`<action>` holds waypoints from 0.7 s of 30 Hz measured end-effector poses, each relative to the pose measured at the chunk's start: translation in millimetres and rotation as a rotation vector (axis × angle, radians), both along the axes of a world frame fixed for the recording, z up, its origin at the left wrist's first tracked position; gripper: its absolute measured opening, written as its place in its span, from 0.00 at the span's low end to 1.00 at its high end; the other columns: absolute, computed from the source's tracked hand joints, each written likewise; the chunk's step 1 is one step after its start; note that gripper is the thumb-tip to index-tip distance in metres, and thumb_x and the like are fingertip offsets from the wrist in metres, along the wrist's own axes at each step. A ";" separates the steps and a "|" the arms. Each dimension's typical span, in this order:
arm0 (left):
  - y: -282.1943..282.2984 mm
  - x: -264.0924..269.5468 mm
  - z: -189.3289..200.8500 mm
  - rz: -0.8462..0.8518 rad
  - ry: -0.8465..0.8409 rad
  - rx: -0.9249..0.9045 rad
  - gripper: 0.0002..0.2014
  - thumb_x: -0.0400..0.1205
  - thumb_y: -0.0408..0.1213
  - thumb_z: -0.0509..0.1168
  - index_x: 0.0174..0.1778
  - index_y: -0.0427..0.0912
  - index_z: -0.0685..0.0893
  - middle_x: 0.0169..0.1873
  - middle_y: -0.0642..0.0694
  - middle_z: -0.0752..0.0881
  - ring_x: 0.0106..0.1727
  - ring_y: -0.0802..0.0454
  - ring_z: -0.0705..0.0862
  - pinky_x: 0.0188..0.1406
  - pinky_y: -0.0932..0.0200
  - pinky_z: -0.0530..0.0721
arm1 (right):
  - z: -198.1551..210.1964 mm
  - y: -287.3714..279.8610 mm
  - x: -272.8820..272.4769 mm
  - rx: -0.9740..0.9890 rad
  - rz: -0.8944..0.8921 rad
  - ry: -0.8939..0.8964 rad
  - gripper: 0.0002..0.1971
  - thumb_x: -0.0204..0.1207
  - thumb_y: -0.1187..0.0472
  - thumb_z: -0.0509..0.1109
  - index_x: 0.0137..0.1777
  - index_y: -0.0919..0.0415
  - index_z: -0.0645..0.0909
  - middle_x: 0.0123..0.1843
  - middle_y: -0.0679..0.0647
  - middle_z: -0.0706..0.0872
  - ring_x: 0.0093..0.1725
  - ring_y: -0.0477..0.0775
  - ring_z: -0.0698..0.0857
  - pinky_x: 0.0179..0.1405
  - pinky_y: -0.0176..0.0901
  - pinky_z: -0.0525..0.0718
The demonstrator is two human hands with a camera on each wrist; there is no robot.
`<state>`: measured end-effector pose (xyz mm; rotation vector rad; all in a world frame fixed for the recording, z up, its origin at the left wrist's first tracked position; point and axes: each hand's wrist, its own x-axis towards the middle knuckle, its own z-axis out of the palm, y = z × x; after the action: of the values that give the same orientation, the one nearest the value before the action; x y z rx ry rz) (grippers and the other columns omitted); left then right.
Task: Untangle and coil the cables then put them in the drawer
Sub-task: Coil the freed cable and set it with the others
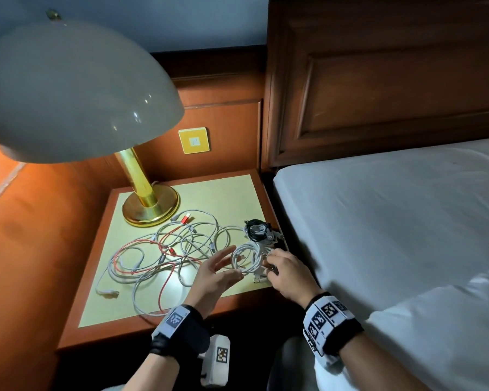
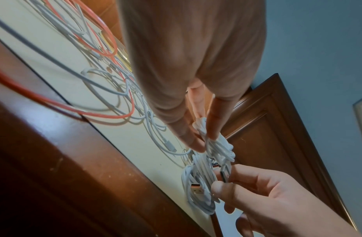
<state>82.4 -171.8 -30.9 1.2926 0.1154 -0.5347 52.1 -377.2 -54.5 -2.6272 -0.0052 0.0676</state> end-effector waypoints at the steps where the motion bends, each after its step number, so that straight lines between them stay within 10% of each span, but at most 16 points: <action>1: 0.7 0.0 -0.6 0.002 0.000 -0.007 0.27 0.76 0.11 0.67 0.67 0.39 0.85 0.63 0.33 0.87 0.50 0.39 0.90 0.57 0.50 0.91 | -0.3 0.8 -0.8 0.001 0.002 -0.020 0.11 0.81 0.57 0.66 0.60 0.57 0.85 0.67 0.47 0.82 0.64 0.55 0.82 0.54 0.51 0.86; 9: 8.5 -4.6 -2.0 0.025 -0.005 -0.054 0.27 0.77 0.12 0.67 0.70 0.37 0.83 0.63 0.30 0.86 0.50 0.37 0.90 0.54 0.52 0.92 | -2.5 -1.0 -14.0 0.006 0.019 -0.231 0.08 0.80 0.60 0.67 0.55 0.56 0.86 0.58 0.47 0.86 0.55 0.56 0.85 0.47 0.51 0.89; 21: -0.1 -5.5 -1.1 0.029 -0.005 -0.057 0.25 0.77 0.14 0.69 0.69 0.37 0.83 0.64 0.30 0.85 0.50 0.38 0.90 0.55 0.51 0.92 | 2.6 0.9 -21.7 -0.091 0.038 -0.042 0.14 0.78 0.63 0.65 0.63 0.55 0.83 0.66 0.44 0.80 0.65 0.52 0.79 0.54 0.49 0.86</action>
<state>76.9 -171.9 -32.0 1.2349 0.1132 -0.5065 30.4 -376.4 -51.8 -2.7194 -0.0684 0.0270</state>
